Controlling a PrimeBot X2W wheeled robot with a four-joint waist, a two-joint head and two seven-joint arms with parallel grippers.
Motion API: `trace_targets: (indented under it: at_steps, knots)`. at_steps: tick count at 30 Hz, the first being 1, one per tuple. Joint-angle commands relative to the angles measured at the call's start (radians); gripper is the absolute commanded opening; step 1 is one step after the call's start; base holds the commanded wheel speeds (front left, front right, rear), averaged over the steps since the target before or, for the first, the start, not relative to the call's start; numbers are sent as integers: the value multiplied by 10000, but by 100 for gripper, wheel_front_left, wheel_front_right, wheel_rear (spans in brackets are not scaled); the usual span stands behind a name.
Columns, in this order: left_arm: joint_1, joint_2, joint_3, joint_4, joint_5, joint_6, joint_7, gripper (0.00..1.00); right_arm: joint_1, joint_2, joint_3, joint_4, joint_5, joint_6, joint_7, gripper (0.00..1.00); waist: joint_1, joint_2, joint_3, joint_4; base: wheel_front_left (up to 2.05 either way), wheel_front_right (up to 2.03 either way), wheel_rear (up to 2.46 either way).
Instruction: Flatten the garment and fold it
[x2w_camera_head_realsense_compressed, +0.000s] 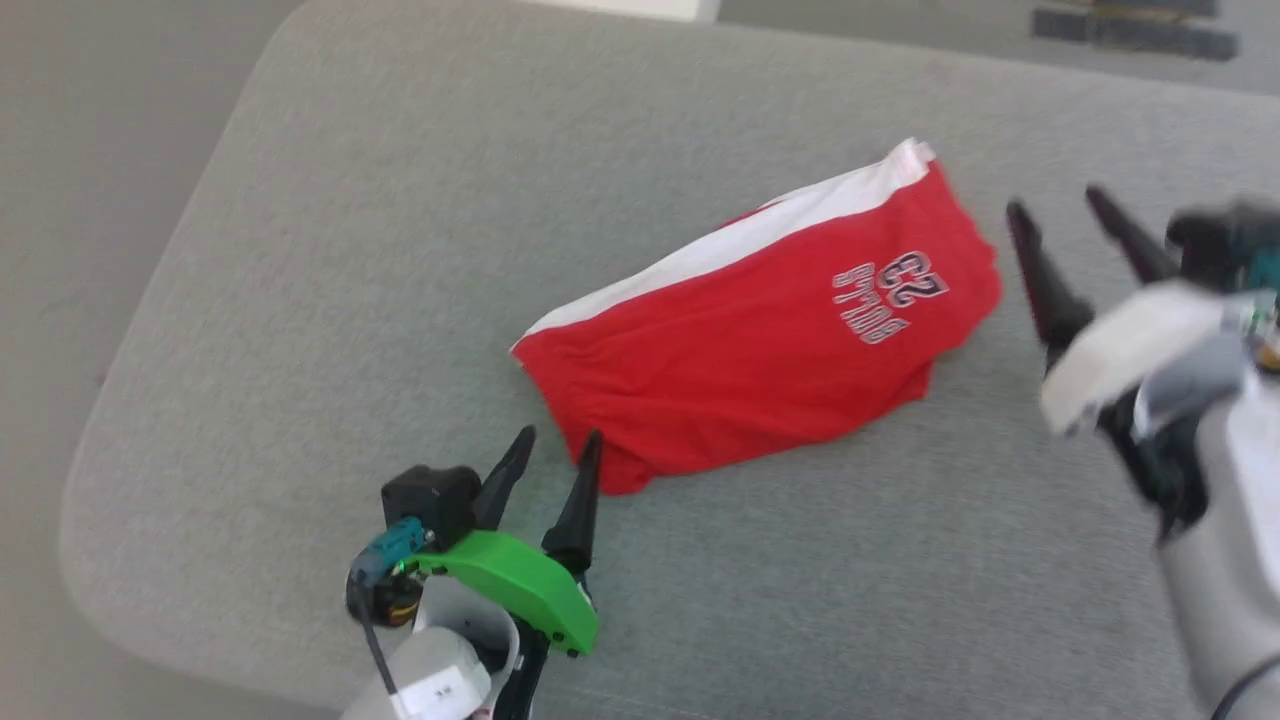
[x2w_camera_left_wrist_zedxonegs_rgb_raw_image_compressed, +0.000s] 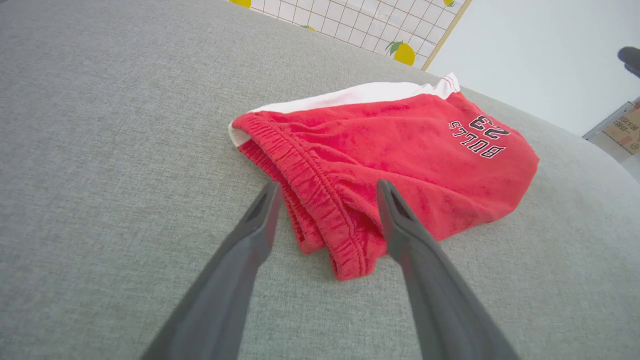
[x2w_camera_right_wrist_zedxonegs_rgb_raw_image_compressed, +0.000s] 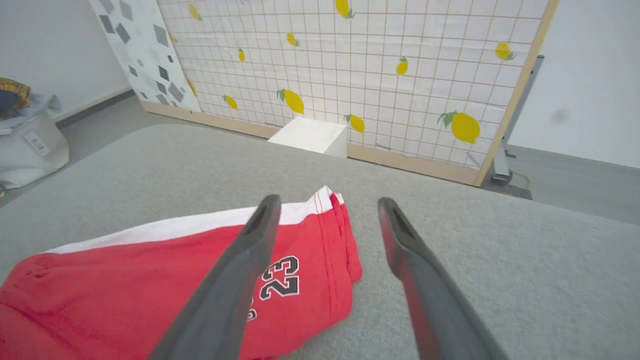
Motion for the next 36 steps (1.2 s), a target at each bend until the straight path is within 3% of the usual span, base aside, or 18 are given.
trace_targets:
  at_steps: [1, 8, 14, 19, 20, 21, 22, 29, 36]
  knots:
    - [42, 23, -22, 193, 201, 165, -107, 100, 522, 317, -277, -341, -236, -13, -204, 100, 0, 0, -460, -519, 0, 0, 0]
    - [-250, -173, -68, 1526, 670, 899, -223, 100, 2328, 1814, -1248, -1898, -954, -13, -514, 100, 0, 0, -442, -1043, 0, 0, 0]
    - [-583, -318, -17, 2430, 626, 1313, 249, 100, 2888, 2214, -1451, -2401, -1183, -13, -357, 100, 0, 0, -250, -1281, 0, 0, 0]
    - [-847, -426, -159, 2844, 440, 1116, 786, 100, 2876, 2305, -1543, -2527, -1340, -13, -187, 100, 0, 0, -39, -1274, 0, 0, 0]
    - [-884, -440, -198, 2891, 428, 1075, 846, 46, 2833, 2315, -1587, -2493, -1388, -13, -144, 100, 0, 0, 1, -1248, 0, 0, 0]
    - [-915, -446, -241, 2917, 435, 1046, 889, 14, 2785, 2321, -1636, -2441, -1455, -13, -92, 100, 0, 0, 41, -1220, 0, 0, 0]
    - [-947, -462, -276, 2927, 426, 1003, 916, 0, 2706, 2328, -1687, -2353, -1557, -13, -23, 100, 0, 0, 85, -1183, 0, 0, 0]
    - [-1166, -516, -415, 2741, 435, 803, 852, 0, 1512, 2361, -1918, -1246, -1867, -13, 137, 100, 0, 0, 387, -812, 0, 0, 0]
    - [-1550, -584, -636, 2257, 630, 727, 767, 0, -650, 2368, -2037, 1018, -2256, -13, 435, 100, 0, 0, 900, -243, 0, 0, 0]
